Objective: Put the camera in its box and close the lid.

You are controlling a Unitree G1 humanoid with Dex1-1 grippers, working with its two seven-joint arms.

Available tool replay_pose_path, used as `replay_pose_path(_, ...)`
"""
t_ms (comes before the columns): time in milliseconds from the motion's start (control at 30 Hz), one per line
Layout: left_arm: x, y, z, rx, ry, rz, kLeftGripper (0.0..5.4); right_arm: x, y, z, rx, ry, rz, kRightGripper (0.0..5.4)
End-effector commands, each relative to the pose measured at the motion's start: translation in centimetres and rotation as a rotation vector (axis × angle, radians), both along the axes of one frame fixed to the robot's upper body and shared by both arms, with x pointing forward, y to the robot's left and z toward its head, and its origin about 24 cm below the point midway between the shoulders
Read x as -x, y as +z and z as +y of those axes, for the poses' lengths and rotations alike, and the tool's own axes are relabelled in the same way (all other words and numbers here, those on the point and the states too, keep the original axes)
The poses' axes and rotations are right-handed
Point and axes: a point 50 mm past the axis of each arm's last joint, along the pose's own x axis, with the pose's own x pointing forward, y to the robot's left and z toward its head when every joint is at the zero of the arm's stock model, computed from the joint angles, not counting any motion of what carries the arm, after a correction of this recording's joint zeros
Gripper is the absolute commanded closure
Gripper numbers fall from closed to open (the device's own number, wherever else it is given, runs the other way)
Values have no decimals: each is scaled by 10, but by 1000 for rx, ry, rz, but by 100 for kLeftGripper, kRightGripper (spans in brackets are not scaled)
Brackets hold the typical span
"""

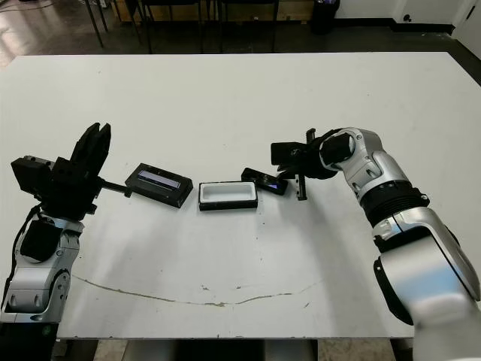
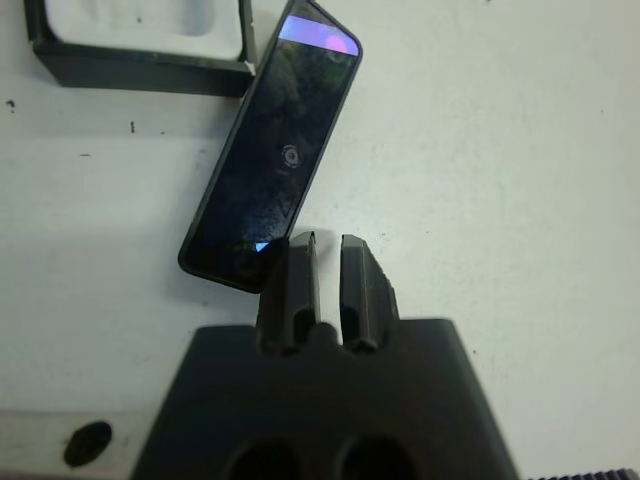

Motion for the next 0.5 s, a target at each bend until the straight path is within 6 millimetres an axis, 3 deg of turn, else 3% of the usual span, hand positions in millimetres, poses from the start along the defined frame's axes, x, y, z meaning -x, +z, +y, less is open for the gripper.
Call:
replay_pose_path(33, -1, -4, 1, 5, 10, 20, 539, 8, -19, -7, 23, -24, 99, 540)
replay_pose_path(500, 0, -4, 2, 11, 12, 27, 539, 12, -20, -3, 22, 15, 137, 540)
